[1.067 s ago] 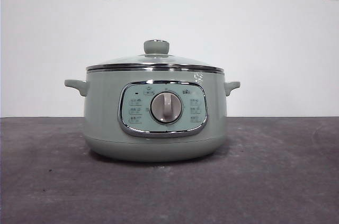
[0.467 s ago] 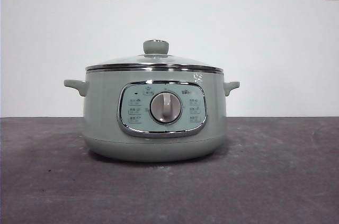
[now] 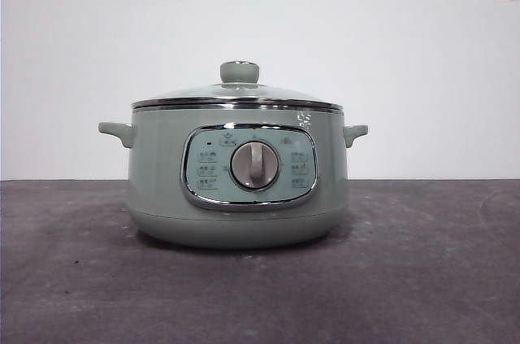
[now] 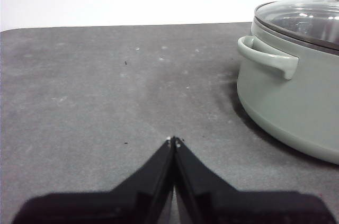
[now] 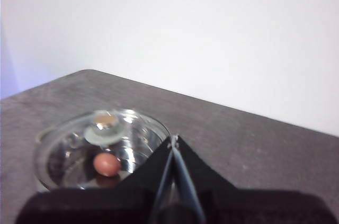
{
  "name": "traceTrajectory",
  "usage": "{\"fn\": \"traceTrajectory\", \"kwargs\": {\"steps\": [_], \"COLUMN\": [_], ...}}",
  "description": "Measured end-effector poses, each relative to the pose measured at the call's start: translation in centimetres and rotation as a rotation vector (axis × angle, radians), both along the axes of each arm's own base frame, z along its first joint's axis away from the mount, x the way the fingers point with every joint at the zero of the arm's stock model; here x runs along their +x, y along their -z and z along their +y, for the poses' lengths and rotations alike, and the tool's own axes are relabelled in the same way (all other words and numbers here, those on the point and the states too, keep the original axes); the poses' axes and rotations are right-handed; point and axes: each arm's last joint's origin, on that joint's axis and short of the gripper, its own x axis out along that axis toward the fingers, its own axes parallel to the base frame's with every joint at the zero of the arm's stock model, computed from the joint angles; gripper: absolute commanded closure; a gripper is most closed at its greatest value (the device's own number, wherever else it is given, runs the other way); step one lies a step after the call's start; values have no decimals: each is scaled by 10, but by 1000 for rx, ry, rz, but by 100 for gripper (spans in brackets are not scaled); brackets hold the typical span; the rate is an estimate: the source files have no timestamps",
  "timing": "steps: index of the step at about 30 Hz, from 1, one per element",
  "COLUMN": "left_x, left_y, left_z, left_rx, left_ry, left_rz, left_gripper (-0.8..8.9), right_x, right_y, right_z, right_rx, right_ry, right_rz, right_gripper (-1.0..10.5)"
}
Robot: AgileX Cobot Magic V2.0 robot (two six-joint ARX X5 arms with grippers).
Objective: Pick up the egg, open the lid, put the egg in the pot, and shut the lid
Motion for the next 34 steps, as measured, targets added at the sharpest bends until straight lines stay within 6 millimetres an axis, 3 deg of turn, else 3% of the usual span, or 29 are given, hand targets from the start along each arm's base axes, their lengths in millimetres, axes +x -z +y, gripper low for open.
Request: {"fn": "traceTrajectory", "kwargs": {"steps": [5,8,18,24,34], "left_x": [0,0,0,0,0], "left_y": [0,0,0,0,0], "left_z": [0,0,0,0,0], "left_rx": [0,0,0,0,0], "left_ry": [0,0,0,0,0], "left_rz": [0,0,0,0,0], "left_gripper": [817,817,817,817,817], "right_x": [-2,-5,-7,-5,-5], "right_y": [68,98,167,189,191], "right_z": [-5,-8,-12,-13,-13], "right_rx": [21,23,62,94,114], "right_ry": [52,73,154,170,178], "right_rz": [3,15,78,130,145], "right_gripper": [946,946,946,946,946]}}
